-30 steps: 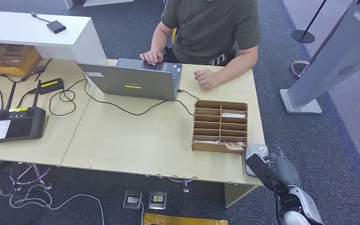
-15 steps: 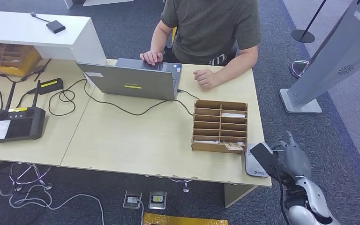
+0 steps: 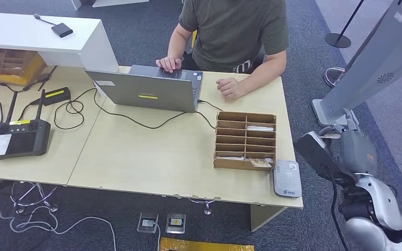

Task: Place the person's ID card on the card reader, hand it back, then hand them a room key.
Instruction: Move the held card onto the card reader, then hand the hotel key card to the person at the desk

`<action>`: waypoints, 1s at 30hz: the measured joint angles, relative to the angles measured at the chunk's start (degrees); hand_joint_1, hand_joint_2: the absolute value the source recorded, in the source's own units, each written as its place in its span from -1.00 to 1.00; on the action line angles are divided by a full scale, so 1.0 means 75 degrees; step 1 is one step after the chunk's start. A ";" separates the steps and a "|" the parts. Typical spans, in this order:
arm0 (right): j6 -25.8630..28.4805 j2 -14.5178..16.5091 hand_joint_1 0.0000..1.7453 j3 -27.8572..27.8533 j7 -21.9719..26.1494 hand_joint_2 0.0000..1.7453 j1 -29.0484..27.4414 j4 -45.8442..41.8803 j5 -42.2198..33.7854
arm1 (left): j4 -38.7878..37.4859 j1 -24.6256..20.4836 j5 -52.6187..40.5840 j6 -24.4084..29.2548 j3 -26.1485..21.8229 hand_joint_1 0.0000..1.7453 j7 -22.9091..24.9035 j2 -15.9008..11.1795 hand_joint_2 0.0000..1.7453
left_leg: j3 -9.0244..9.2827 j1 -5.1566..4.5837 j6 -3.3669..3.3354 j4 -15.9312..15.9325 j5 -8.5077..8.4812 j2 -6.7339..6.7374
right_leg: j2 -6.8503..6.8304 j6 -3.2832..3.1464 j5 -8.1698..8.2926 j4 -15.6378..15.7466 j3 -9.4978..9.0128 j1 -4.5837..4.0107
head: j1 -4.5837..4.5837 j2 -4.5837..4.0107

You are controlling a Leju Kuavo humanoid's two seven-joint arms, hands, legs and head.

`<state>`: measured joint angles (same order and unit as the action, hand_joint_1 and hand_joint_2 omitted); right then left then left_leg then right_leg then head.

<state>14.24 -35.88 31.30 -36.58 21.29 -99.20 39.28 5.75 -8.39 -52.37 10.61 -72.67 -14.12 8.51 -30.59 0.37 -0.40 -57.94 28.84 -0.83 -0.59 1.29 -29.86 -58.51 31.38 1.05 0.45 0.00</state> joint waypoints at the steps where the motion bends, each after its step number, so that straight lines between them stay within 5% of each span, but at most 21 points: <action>1: -0.0031 -0.0004 1.00 0.0015 -0.0014 1.00 0.0098 -0.0041 0.0028 | 0.0000 0.0000 -0.0007 -0.0013 0.0000 -1.00 0.0000 -0.0001 -1.00 | -0.0001 0.0000 0.0000 0.0000 0.0000 0.0000 | -0.0001 0.0000 0.0000 0.0000 0.0000 0.0000 | -0.0001 0.0000; 8: -0.0250 0.0169 1.00 0.0395 -0.0100 1.00 0.0757 -0.0100 0.0652 | 0.0000 -0.0006 -0.0092 -0.0057 0.0000 -1.00 0.0000 -0.0004 -1.00 | -0.0007 0.0002 0.0000 0.0000 0.0000 -0.0002 | -0.0003 0.0000 -0.0001 -0.0002 0.0000 -0.0002 | -0.0001 0.0000; 23: -0.0360 0.1931 1.00 0.1255 0.0982 1.00 0.1399 0.1182 0.1877 | 0.0000 -0.0027 0.0262 0.0555 0.0000 -1.00 0.0278 0.0135 -1.00 | -0.0015 0.0005 0.0003 0.0001 -0.0003 -0.0007 | -0.0010 -0.0001 -0.0001 -0.0004 0.0001 -0.0004 | 0.0001 0.0000; 30: -0.0360 0.2112 1.00 0.1305 0.1071 1.00 0.1452 0.1370 0.1964 | 0.0000 -0.0027 0.0253 0.0586 0.0000 -1.00 0.0354 0.0149 -1.00 | -0.0015 0.0005 0.0004 0.0001 -0.0003 -0.0007 | -0.0009 -0.0001 -0.0001 -0.0004 0.0001 -0.0004 | -0.0001 0.0000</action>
<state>11.54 -20.04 41.09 -28.55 32.18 -88.92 54.01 5.75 -8.59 -50.47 15.00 -72.67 -11.47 9.63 -30.71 0.41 -0.37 -57.93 28.81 -0.88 -0.66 1.29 -29.87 -58.54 31.39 1.02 0.44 0.00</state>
